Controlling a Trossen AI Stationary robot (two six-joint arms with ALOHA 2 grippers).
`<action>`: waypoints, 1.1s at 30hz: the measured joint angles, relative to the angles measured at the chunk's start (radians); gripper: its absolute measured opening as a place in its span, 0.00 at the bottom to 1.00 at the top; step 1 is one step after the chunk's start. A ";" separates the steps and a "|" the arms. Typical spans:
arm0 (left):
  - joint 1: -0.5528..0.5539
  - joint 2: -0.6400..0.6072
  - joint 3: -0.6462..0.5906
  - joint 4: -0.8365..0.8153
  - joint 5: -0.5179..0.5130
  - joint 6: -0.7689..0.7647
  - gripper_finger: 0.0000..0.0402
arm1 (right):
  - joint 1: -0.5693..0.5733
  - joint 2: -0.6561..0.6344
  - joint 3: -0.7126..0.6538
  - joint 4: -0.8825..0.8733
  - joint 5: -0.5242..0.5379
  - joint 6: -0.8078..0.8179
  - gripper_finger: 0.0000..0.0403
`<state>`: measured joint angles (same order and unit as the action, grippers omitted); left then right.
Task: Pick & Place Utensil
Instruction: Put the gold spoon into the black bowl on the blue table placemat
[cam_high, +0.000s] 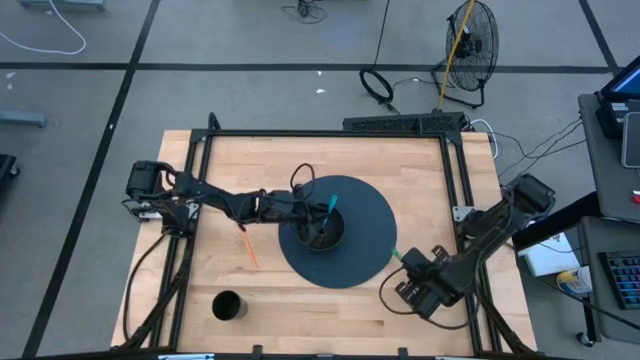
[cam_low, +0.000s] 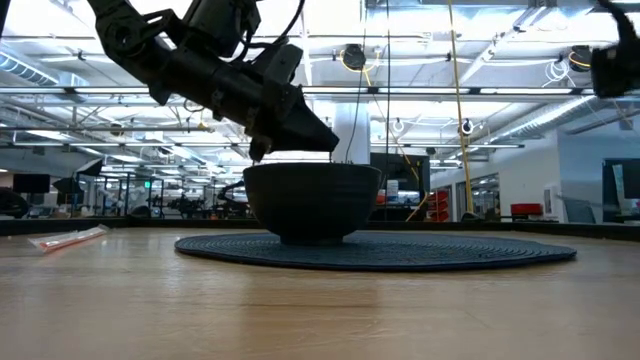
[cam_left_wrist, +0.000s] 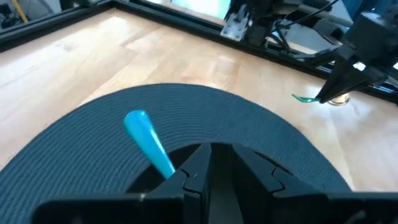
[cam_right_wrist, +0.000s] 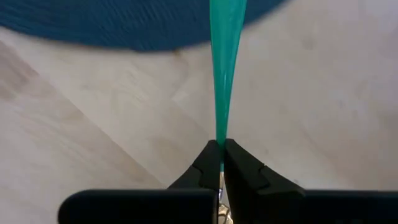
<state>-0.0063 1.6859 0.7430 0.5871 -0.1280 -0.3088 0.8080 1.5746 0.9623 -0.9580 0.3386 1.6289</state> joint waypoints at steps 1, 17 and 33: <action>-0.003 0.000 0.000 0.005 0.000 0.005 0.16 | 0.004 -0.009 0.000 0.001 0.025 -0.007 0.00; -0.051 0.000 0.000 0.239 0.166 0.206 0.16 | -0.009 -0.098 0.002 0.104 0.479 -0.367 0.00; -0.074 0.000 0.000 0.300 0.268 0.383 0.19 | -0.224 -0.163 0.001 0.682 0.515 -1.205 0.00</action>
<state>-0.0801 1.6859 0.7429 0.8875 0.1402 0.0739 0.5837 1.4113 0.9637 -0.2764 0.8538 0.4241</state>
